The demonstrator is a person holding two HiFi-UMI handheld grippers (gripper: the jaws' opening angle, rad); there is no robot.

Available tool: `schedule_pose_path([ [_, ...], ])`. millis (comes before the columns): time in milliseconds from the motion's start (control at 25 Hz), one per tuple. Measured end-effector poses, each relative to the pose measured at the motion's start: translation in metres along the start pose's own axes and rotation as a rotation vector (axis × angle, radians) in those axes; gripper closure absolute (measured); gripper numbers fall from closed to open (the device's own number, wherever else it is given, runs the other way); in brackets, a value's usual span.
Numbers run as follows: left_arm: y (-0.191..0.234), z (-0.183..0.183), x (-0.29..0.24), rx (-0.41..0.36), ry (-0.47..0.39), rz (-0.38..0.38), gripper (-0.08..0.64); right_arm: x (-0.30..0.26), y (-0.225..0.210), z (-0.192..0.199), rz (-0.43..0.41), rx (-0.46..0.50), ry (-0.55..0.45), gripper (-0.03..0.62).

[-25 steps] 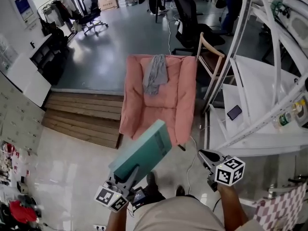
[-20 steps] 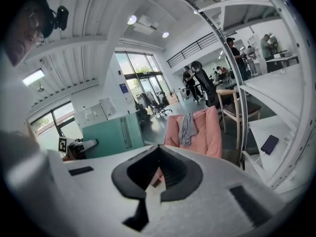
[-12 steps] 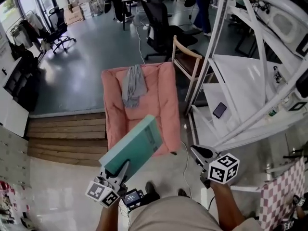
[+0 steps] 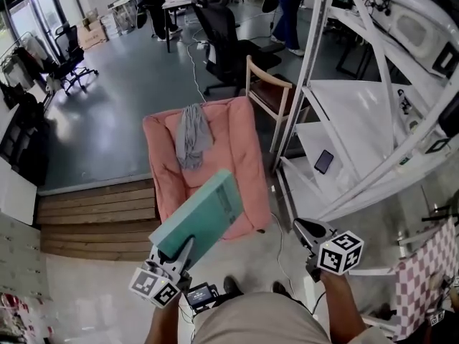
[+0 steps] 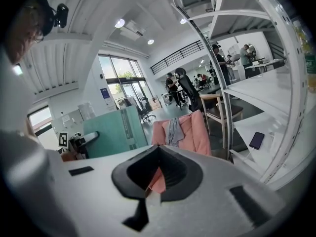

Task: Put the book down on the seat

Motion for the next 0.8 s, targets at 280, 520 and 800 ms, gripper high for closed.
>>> schedule_pose_path([
  [280,0.042,-0.019,0.009,-0.016,-0.011,-0.014,0.402,-0.024,0.021,-0.013,0.018,0.024,-0.016,0.598],
  [520,0.083,-0.031,0.015,-0.005,-0.024,-0.050,0.402,-0.043,0.033,-0.024,0.034,0.045,-0.020,0.598],
  [800,0.126,-0.041,0.000,-0.005,-0.052,-0.098,0.402,-0.082,0.030,-0.032,0.000,0.068,0.011,0.598],
])
Point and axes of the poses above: the fingertips, and each gripper's own axes: x backward along the fingers, y to its left, z out of its underside, the point moved 3 cm from there along x, backward along the fingers, and after that the axes turned 9 degrees about x, right-handed, at the moved point
